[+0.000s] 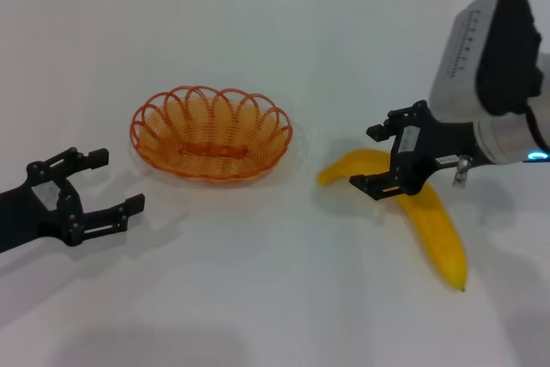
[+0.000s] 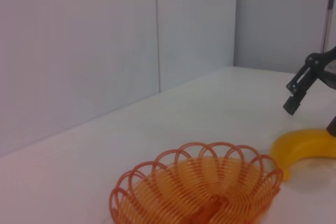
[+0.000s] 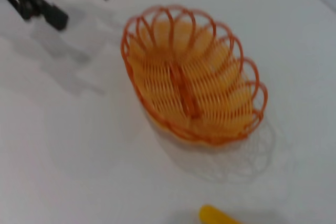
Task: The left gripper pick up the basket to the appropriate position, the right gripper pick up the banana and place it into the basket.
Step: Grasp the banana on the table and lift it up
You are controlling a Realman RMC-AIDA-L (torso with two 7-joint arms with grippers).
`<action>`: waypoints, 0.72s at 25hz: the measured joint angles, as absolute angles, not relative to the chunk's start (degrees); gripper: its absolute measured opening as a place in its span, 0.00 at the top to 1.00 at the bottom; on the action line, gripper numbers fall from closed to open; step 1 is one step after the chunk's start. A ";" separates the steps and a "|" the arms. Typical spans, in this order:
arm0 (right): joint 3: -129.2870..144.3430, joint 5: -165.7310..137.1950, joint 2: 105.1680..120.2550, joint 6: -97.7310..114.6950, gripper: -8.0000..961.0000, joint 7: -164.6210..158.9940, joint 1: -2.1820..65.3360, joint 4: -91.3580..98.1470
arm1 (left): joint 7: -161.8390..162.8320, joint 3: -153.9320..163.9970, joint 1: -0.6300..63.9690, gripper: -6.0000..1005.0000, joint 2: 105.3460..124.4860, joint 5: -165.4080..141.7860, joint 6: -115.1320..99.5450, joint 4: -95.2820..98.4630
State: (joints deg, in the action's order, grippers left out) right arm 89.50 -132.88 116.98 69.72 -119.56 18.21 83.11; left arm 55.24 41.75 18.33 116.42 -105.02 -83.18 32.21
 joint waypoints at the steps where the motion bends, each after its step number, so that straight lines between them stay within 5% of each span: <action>1: 90.14 -134.27 116.93 69.71 0.22 -120.81 18.47 83.60 | 55.23 41.75 18.49 0.10 116.43 -105.02 -83.13 32.13; 18: 95.71 -145.12 116.81 70.61 0.22 -129.35 24.44 80.63 | 55.07 41.84 19.28 0.10 116.53 -105.03 -83.14 31.95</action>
State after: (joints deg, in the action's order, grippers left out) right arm 95.71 -145.12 116.81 70.61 -129.35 24.44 80.63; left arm 55.07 41.84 19.28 116.53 -105.03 -83.14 31.95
